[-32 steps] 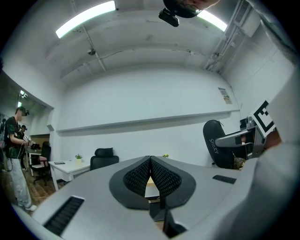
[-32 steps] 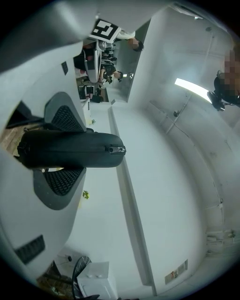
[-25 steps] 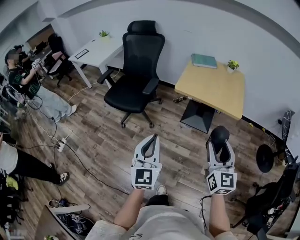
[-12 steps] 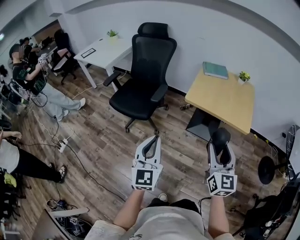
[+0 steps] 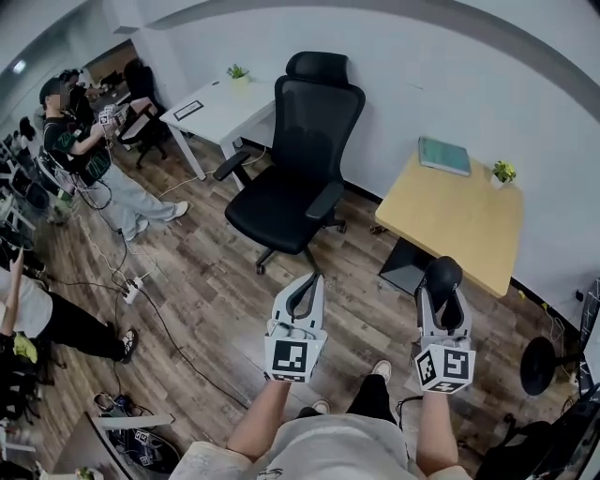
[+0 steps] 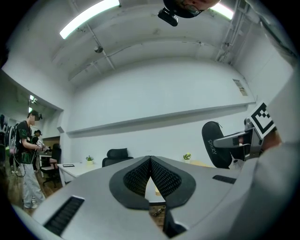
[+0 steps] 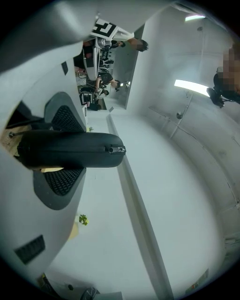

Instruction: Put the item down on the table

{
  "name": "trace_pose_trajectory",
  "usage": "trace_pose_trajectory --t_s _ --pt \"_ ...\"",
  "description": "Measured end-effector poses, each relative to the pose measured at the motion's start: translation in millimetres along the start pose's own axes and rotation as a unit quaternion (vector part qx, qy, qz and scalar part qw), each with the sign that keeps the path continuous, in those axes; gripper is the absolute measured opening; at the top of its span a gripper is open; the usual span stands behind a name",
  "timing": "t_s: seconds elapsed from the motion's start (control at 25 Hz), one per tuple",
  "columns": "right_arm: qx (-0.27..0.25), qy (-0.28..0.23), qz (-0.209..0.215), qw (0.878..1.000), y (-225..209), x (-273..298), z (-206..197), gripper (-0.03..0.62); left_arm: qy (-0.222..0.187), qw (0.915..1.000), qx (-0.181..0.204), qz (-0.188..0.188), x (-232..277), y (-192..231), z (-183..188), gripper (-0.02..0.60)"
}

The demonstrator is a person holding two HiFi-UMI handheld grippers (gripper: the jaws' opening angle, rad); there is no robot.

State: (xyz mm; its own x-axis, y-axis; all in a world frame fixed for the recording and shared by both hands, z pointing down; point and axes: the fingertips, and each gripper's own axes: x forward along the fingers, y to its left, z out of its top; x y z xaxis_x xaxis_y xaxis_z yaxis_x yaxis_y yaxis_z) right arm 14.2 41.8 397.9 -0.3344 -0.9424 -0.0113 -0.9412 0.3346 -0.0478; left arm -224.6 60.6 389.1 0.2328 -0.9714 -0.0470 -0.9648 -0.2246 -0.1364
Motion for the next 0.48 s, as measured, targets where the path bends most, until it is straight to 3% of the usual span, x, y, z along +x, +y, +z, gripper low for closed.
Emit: trace_pose_trajectory --t_s 0.48 --pt "0.014 0.002 0.046 0.999 -96 82 13 0.246 0.009 0.9991 0.004 0.041 102 -47 18 0.008"
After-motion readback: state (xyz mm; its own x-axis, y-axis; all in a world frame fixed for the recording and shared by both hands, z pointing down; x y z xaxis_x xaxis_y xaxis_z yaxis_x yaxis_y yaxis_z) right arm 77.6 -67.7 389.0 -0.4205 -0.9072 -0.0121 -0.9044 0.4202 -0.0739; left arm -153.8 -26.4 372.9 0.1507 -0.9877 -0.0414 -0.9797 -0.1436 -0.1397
